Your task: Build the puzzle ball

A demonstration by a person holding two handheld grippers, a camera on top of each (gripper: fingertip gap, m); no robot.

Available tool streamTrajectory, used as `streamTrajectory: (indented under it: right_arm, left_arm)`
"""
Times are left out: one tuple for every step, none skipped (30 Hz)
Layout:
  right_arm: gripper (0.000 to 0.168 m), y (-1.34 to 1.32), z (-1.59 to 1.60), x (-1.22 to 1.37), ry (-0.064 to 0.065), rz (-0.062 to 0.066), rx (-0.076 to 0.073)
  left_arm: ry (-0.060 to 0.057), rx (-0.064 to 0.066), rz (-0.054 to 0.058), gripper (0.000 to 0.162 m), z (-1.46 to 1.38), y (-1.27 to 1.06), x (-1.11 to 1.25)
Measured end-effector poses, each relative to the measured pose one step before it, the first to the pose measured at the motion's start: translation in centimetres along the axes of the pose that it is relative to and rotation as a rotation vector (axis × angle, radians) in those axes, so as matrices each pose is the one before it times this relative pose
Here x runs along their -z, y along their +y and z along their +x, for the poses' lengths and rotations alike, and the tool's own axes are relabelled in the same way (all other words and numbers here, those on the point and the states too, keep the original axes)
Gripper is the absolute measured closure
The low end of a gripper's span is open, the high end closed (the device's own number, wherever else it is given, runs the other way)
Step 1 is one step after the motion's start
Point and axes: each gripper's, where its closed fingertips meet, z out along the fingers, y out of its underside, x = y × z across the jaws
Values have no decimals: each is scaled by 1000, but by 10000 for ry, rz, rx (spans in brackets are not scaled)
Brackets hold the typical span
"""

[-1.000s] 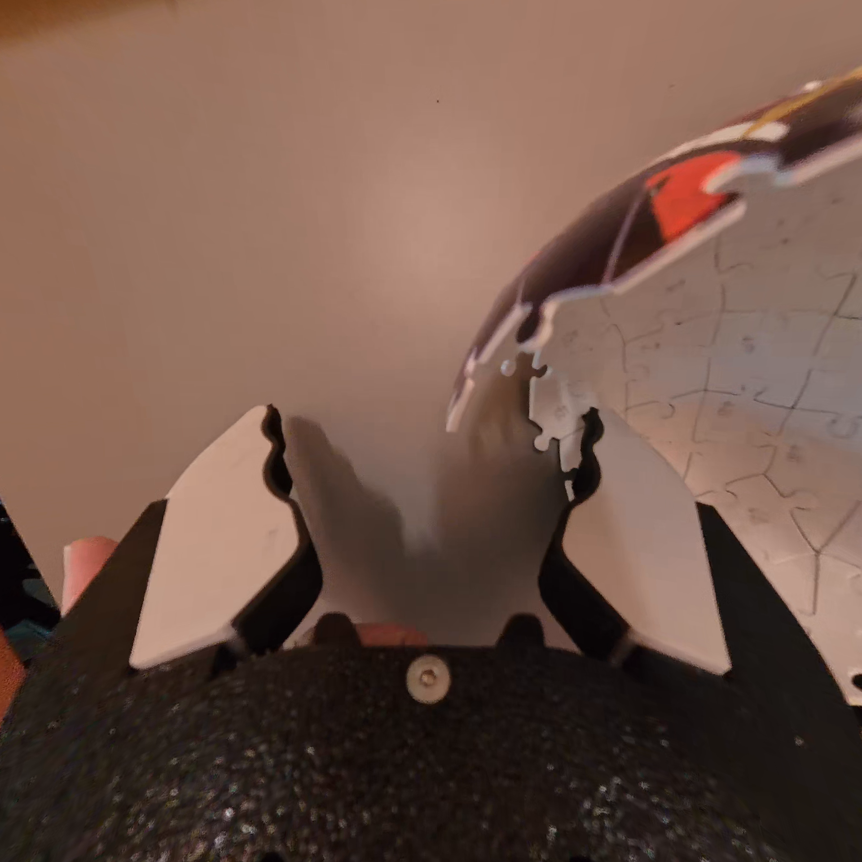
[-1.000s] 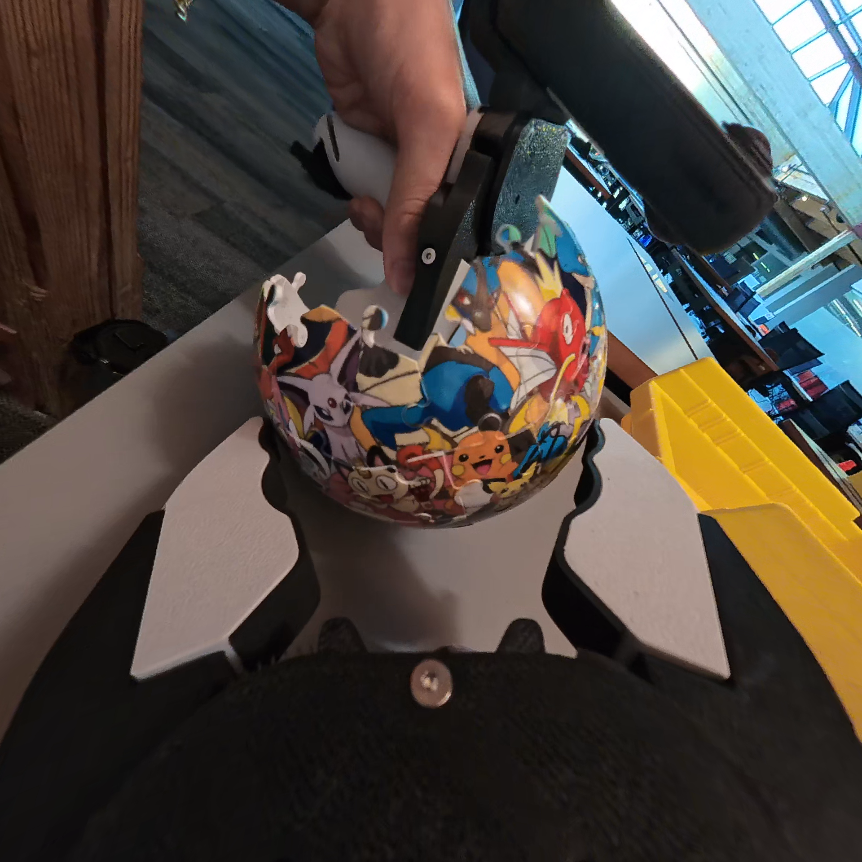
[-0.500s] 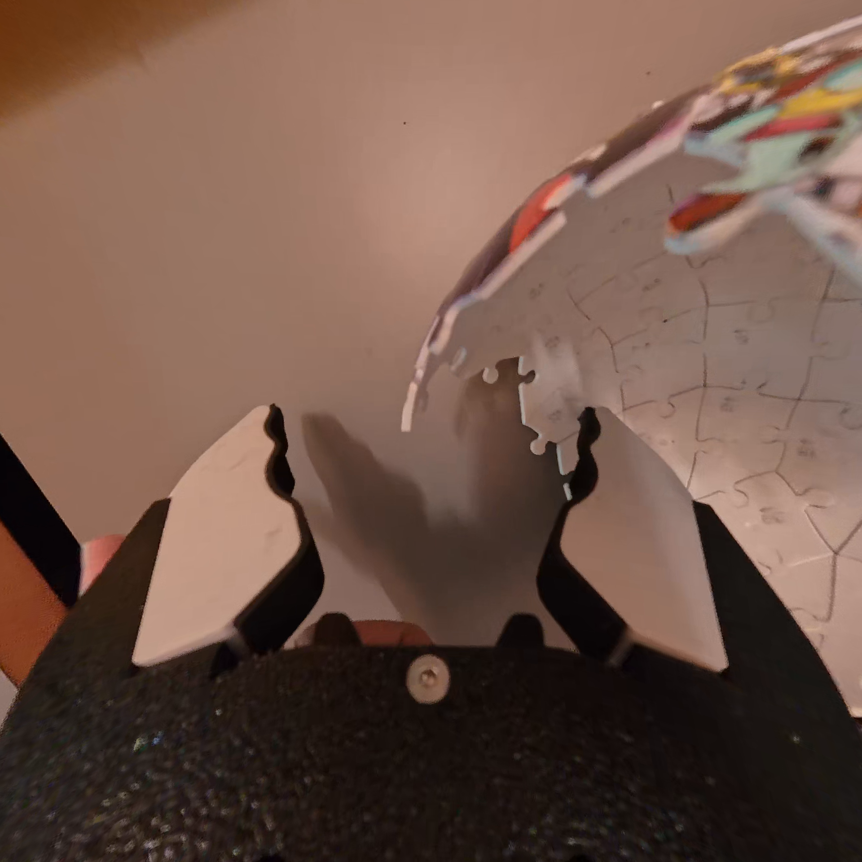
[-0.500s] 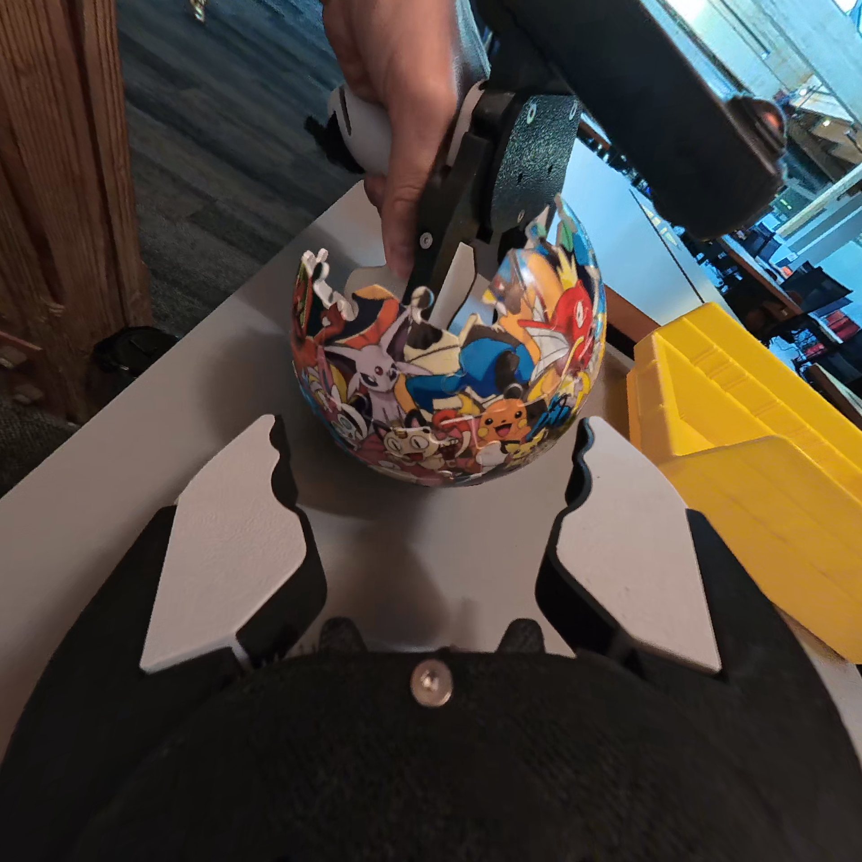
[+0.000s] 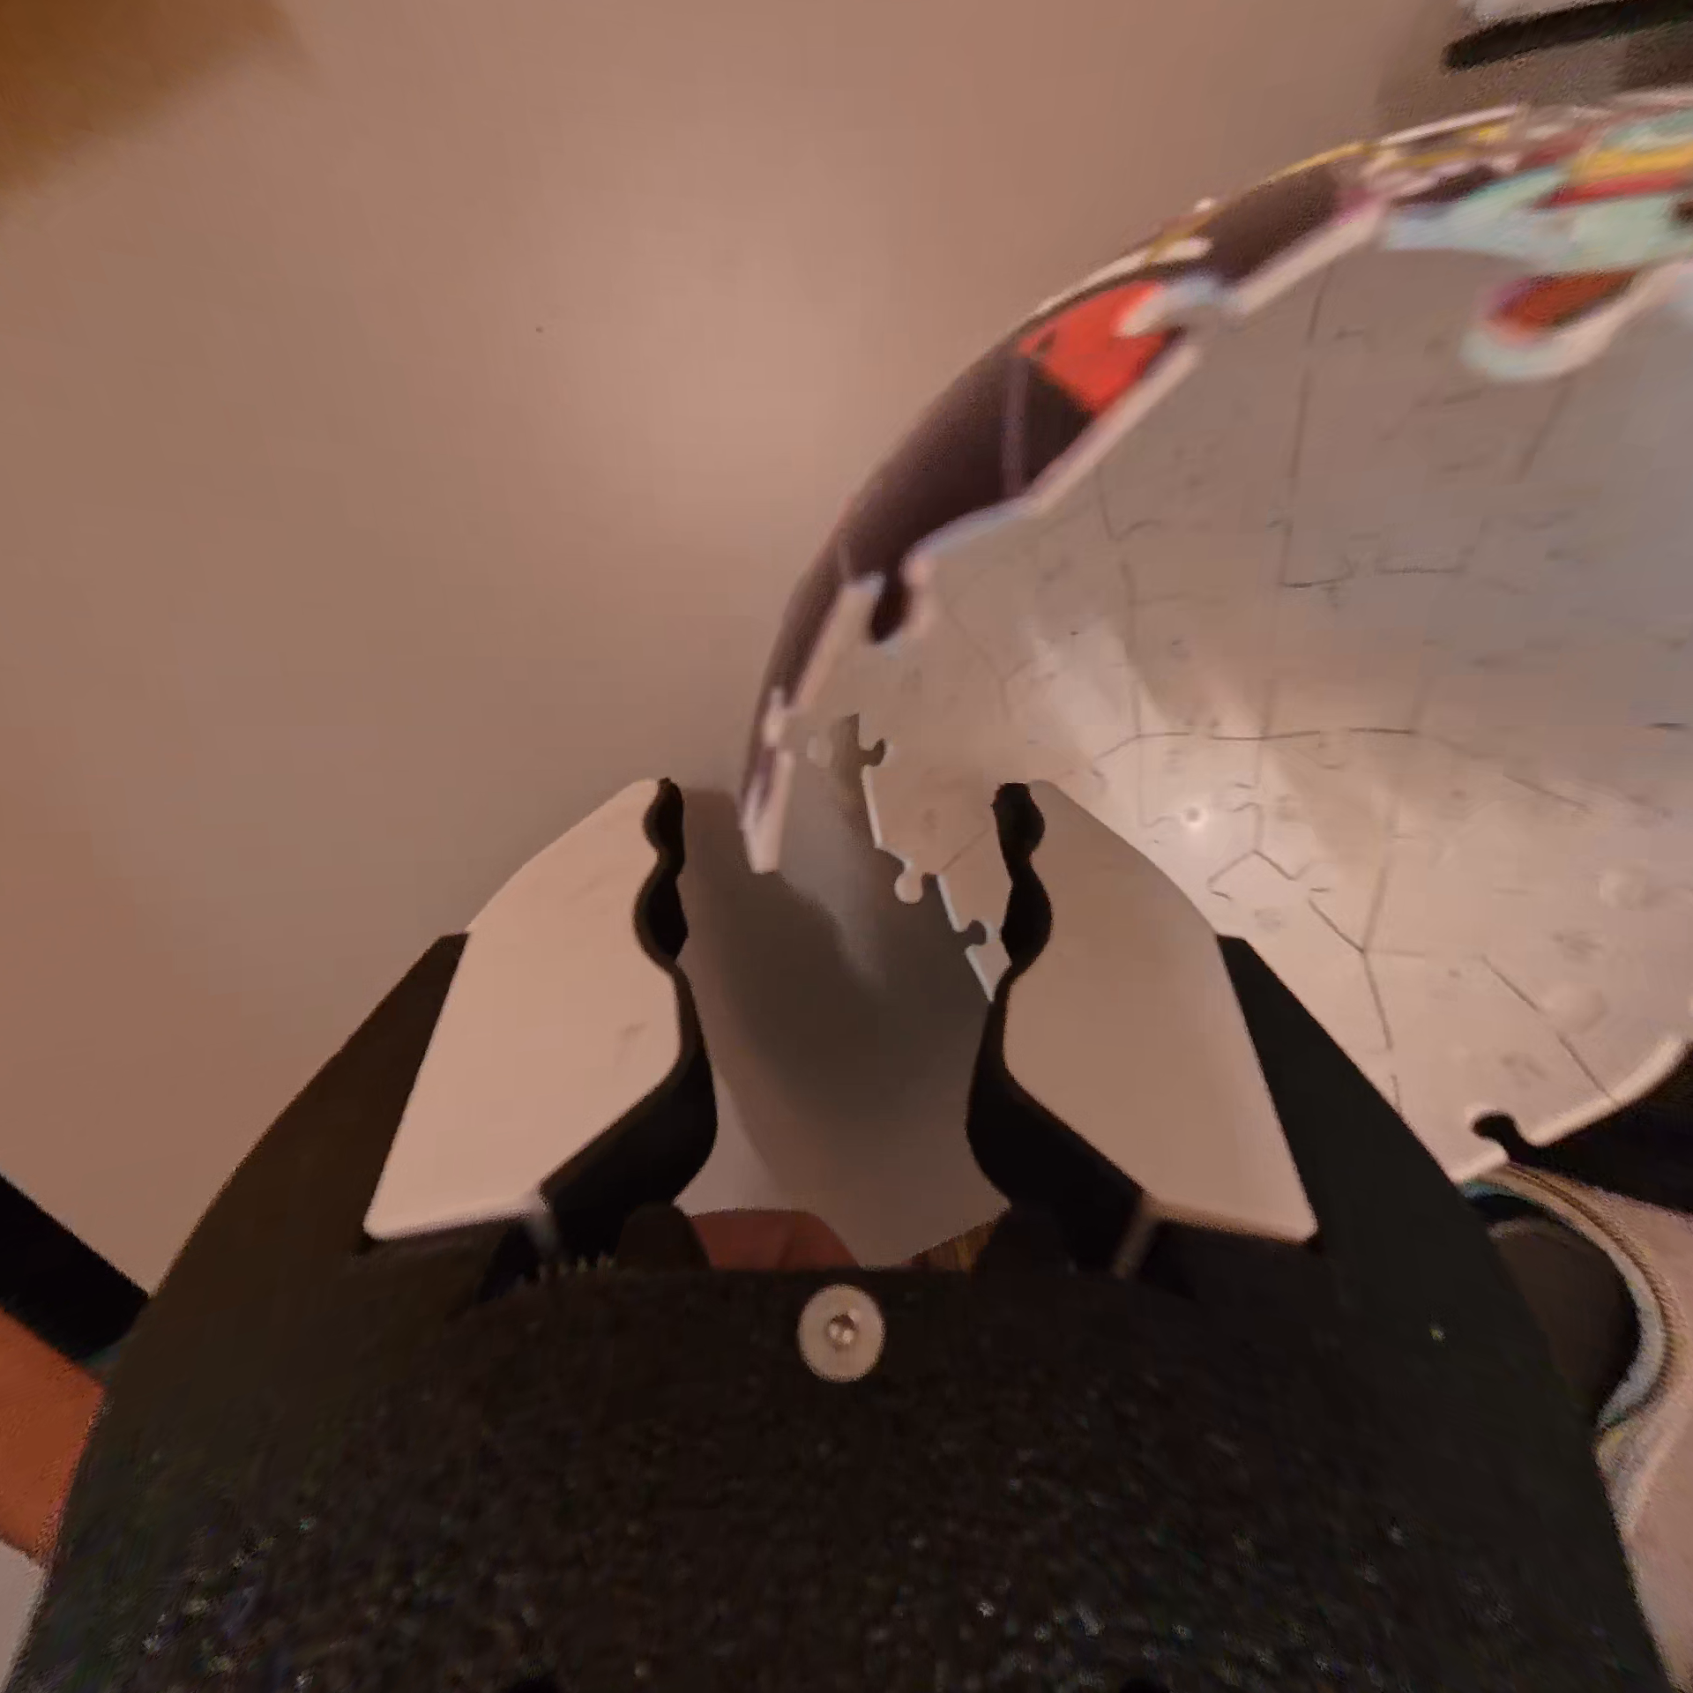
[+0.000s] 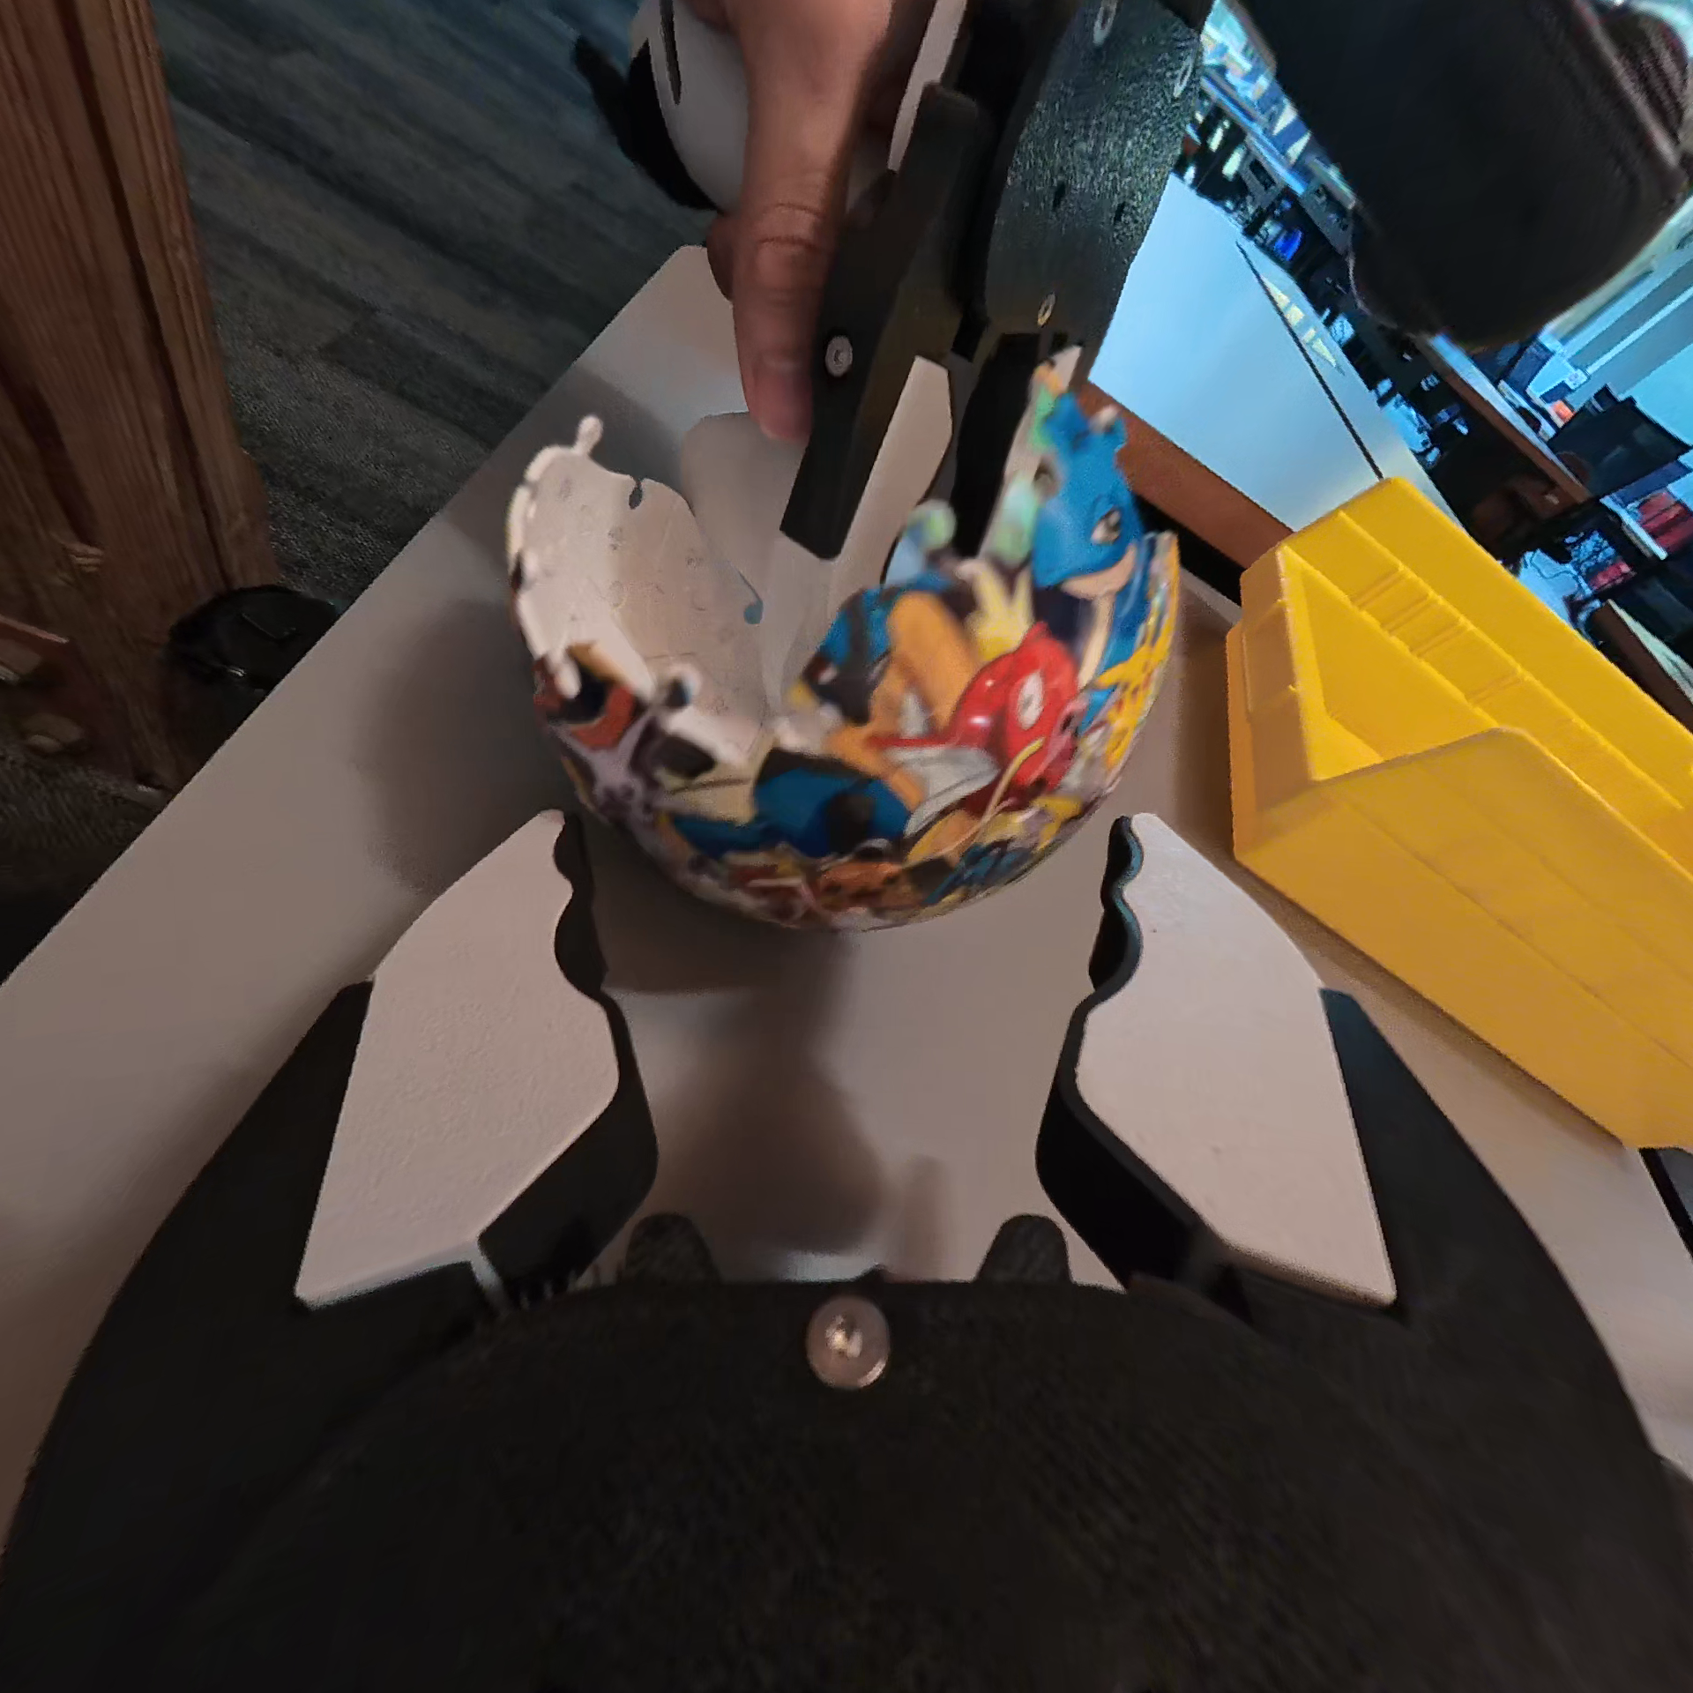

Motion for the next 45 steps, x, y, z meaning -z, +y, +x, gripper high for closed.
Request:
streamTrajectory:
  right_arm:
    - [63,101,-74,201,-36,-25,-95]
    - [65,252,-92,164,-22,-118,-30]
    - [68,223,-56,153,15,-92,19]
    - [69,131,-34,185,42,-42,59]
    - [71,186,-37,221,35,-75,51]
    - [73,299,26,243,48,-137,10]
    - [74,309,186,251,135,-123,-54]
    - [74,263,254,298,147,-49,-123]
    - [73,237,220,301,100,-20,-182]
    - [74,251,253,289,93,-18,-227]
    - [74,248,348,313,137,-20,-248]
    - [74,279,408,291,181,-45,-220]
    - [74,289,399,305,168,-54,-180]
    - [75,299,378,271,157,-82,-131]
    - [76,244,339,245,118,-55,-143]
    - [77,243,323,184,99,-80,-154]
    - [79,325,331,135,100,-135,-128]
    - [81,439,366,78,123,-209,-91]
    - [84,432,323,70,119,-207,-70]
    - [84,366,205,61,45,-167,-22]
    - [85,259,-29,45,-70,-115,59]
    - [86,118,-152,52,-116,-36,88]
    - [89,221,14,31,-19,-112,41]
    - [91,389,250,37,108,-223,5]
    - [92,483,496,76,239,-268,-25]
    - [92,457,615,143,297,-218,-93]
    - [92,290,566,202,244,-99,-180]
    - [92,30,328,221,77,72,-221]
    - [92,-180,19,218,-102,205,-177]
    - [94,-88,67,181,-41,110,-113]
    - [95,109,327,139,154,-60,-26]
    - [94,146,258,118,126,-87,82]
    - [94,137,140,101,59,-77,90]
    - [95,192,349,108,214,-124,-1]
    - [95,179,417,111,251,-97,-31]
    - [94,-51,45,99,2,73,-24]
    - [94,-345,-400,86,-266,257,-45]
    - [95,-495,-646,30,-373,316,-65]
    - [97,-283,-493,-73,-244,103,-51]
    - [96,-21,-344,-144,-132,-123,65]
    - [95,50,-324,-129,-120,-175,199]
    - [94,-70,-278,-104,-79,-87,219]
    - [94,-260,-247,-99,-52,57,129]
    - [95,-311,-397,-146,-158,105,42]
    - [95,-239,-460,-217,-224,67,19]
  left_arm:
    - [185,-54,23,97,349,-176,113]
    - [144,-61,-11,98,293,-130,83]
    - [149,-107,-20,99,306,-108,68]
    - [119,-123,4,100,295,-132,70]
    - [93,-131,12,102,273,-129,85]
    - [84,-119,12,105,239,-122,108]
    - [93,-84,14,111,254,-114,130]
    - [101,-44,5,117,255,-116,134]
    - [79,-29,-12,118,245,-79,127]
    - [55,-23,-23,117,228,-60,114]
    - [61,-23,-22,117,246,-42,116]
    - [72,5,23,119,280,-67,113]
    - [81,98,33,117,266,-56,110]
    - [128,192,-9,116,321,22,114]
    - [146,236,-5,114,355,36,110]
    - [146,229,41,112,367,-18,139]
    - [176,218,82,111,421,-42,156]
    - [223,252,140,108,484,-93,193]
    - [261,318,225,107,502,-180,239]
    - [255,347,300,105,442,-276,239]
    - [240,311,331,103,387,-294,197]
    - [211,273,317,102,344,-243,158]
    - [204,254,278,101,346,-119,139]
    - [205,226,245,101,373,-29,128]
    - [207,171,235,100,389,20,113]
    - [227,108,226,100,438,92,112]
    - [189,56,187,99,411,184,98]
    - [75,-34,120,100,278,248,30]
    - [-11,-116,47,99,226,321,-57]
    - [-28,-141,-27,99,257,445,-112]
    - [-52,-145,-95,97,260,530,-143]
    - [-95,-175,-119,97,245,510,-154]
    - [-106,-196,-67,96,248,368,-161]
    - [-65,-192,-2,96,321,231,-157]
    - [-49,-170,29,97,335,105,-141]
    - [-110,-178,43,97,184,18,-112]
    - [-223,-201,59,97,-74,-50,-80]
    - [-282,-164,88,99,-258,-123,-63]
    - [-236,-95,137,98,-266,-205,-61]
    - [-97,-22,135,98,-148,-198,-45]
    - [21,77,87,98,-10,-117,-46]
    - [46,101,55,99,16,-60,-17]
    - [-37,30,75,102,-99,-86,-20]
    - [-132,-25,136,102,-187,-147,-14]
    - [-123,-32,95,102,-166,-87,-10]
